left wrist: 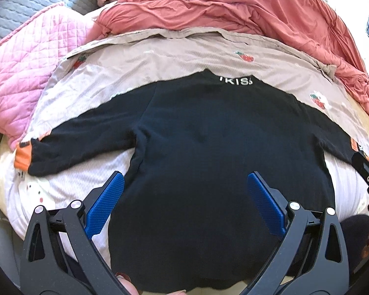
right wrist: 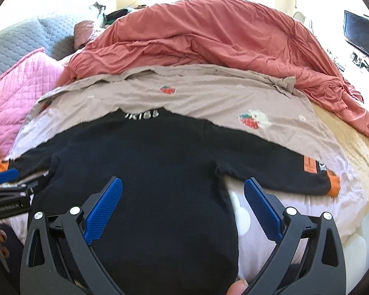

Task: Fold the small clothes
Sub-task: 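Move the right tool toward the orange cuff of the nearest sleeve, then close the right gripper on the orange sleeve cuff and lift it, then carry the cuff across the sweatshirt body and open the right gripper, then grasp the other orange sleeve cuff with the left gripper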

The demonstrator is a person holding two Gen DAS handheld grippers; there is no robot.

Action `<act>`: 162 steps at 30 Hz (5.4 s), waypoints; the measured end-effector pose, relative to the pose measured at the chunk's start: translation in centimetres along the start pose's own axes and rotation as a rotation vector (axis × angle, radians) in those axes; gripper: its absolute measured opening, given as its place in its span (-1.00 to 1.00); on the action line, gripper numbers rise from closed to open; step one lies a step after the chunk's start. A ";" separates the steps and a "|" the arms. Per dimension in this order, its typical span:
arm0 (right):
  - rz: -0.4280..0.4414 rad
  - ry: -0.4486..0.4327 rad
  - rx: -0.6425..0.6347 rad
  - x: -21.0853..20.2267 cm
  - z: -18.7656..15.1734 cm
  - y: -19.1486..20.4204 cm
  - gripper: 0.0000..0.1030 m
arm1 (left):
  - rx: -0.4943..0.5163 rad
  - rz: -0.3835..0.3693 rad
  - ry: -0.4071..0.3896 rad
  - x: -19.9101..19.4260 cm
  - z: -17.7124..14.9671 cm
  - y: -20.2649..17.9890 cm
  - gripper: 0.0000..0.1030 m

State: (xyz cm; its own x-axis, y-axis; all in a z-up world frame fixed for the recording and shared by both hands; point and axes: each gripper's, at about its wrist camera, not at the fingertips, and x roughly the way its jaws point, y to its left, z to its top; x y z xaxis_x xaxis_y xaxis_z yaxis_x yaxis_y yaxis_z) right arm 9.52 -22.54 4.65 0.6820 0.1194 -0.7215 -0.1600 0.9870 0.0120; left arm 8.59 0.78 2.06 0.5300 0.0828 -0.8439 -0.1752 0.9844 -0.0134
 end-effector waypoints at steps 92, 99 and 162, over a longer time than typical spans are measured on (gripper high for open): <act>-0.100 -0.117 0.408 10.4 3.6 -20.8 -0.72 | 0.024 -0.114 0.055 13.6 5.8 -10.4 0.83; 0.174 -0.070 0.208 13.3 5.4 -9.7 -0.72 | -0.072 -0.069 0.056 12.5 5.4 -5.5 0.83; 0.090 0.066 0.283 17.5 4.5 -14.2 0.08 | -0.201 -0.191 -0.131 10.3 9.9 1.2 -0.87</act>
State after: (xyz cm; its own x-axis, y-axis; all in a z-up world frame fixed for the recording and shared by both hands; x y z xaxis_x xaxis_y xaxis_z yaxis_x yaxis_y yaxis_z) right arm 26.89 -33.98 -5.02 0.6245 0.2096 -0.7523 -0.0060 0.9646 0.2637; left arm 22.05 4.39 -1.39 0.6694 -0.0686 -0.7397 -0.2160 0.9347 -0.2822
